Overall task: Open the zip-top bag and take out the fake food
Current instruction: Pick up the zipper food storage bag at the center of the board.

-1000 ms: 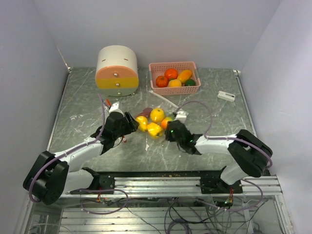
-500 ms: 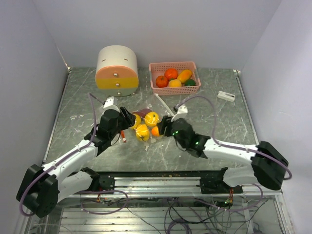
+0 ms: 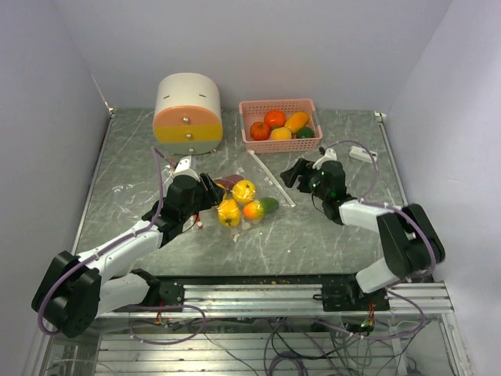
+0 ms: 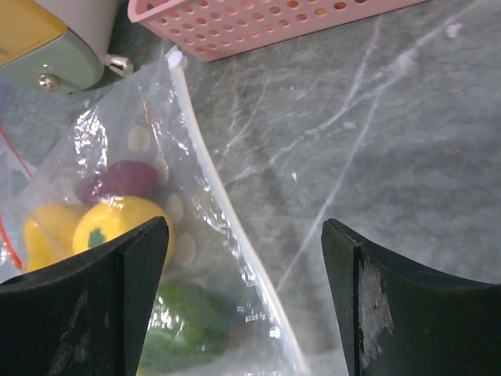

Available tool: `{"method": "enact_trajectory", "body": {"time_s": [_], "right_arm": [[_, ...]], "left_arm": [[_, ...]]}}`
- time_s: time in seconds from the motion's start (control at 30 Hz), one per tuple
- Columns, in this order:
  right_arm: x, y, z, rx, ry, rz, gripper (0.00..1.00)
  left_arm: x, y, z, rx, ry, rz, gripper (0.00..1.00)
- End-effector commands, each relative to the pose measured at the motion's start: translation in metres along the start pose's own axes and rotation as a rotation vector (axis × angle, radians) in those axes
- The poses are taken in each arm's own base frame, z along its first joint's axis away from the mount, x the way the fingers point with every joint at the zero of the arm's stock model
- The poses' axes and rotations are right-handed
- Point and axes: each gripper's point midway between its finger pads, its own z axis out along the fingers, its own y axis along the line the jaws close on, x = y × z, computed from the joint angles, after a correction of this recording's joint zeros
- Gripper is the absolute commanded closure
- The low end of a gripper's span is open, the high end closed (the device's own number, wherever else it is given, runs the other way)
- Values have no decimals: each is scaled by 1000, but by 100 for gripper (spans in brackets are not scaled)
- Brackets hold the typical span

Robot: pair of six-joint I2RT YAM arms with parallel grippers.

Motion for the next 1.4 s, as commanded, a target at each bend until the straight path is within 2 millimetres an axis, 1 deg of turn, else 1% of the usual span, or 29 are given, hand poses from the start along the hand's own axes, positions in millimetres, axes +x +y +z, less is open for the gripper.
{"method": "enact_trajectory", "body": {"time_s": [0.0, 0.1, 0.17, 0.2, 0.27, 0.43, 0.47, 0.6, 0.7, 0.77, 0.83, 0.9, 0.93, 1.0, 1.03, 1.13, 1.17, 1.27, 1.37], "right_arm": [[-18, 48, 23, -343, 38, 45, 21], [-16, 54, 44, -405, 72, 63, 26], [-14, 57, 55, -437, 74, 74, 27], [-9, 54, 63, -438, 85, 81, 27], [-7, 53, 74, -444, 85, 82, 28], [0, 48, 97, -461, 75, 106, 30], [5, 45, 101, -462, 80, 115, 31], [9, 52, 99, -522, 71, 146, 40], [12, 55, 96, -543, 74, 148, 57], [11, 59, 92, -565, 71, 135, 64], [9, 63, 86, -577, 63, 112, 75], [5, 68, 80, -584, 57, 86, 82], [7, 67, 79, -577, 64, 77, 84], [4, 66, 78, -553, 61, 49, 84], [4, 62, 81, -527, 65, 37, 82], [11, 56, 88, -500, 99, 11, 63], [13, 55, 91, -499, 110, 7, 60], [26, 47, 104, -481, 149, 11, 57], [29, 43, 114, -471, 151, 13, 55]], "left_arm": [[-8, -15, -3, 56, -20, 1, 39], [-11, -16, -6, 53, -27, -2, 39], [-13, -17, -8, 52, -32, -2, 39], [-14, -16, -8, 49, -34, -1, 39], [-15, -15, -10, 41, -36, 1, 39], [-13, -13, -10, 31, -29, 1, 39], [-13, -13, -10, 34, -28, 0, 39], [-13, -13, -13, 30, -26, -5, 40], [-15, -12, -15, 23, -28, -6, 40], [-15, -11, -15, 20, -26, -4, 40], [-14, -11, -15, 21, -27, -6, 40], [-13, -11, -14, 23, -25, -9, 40], [-12, -11, -14, 25, -24, -10, 40], [-12, -13, -14, 34, -23, -12, 40], [-11, -13, -13, 36, -20, -14, 41], [-10, -13, -13, 42, -17, -16, 41], [-9, -13, -13, 43, -15, -16, 41], [-9, -11, -14, 33, -16, -16, 41], [-7, -9, -14, 23, -11, -14, 41]]}}
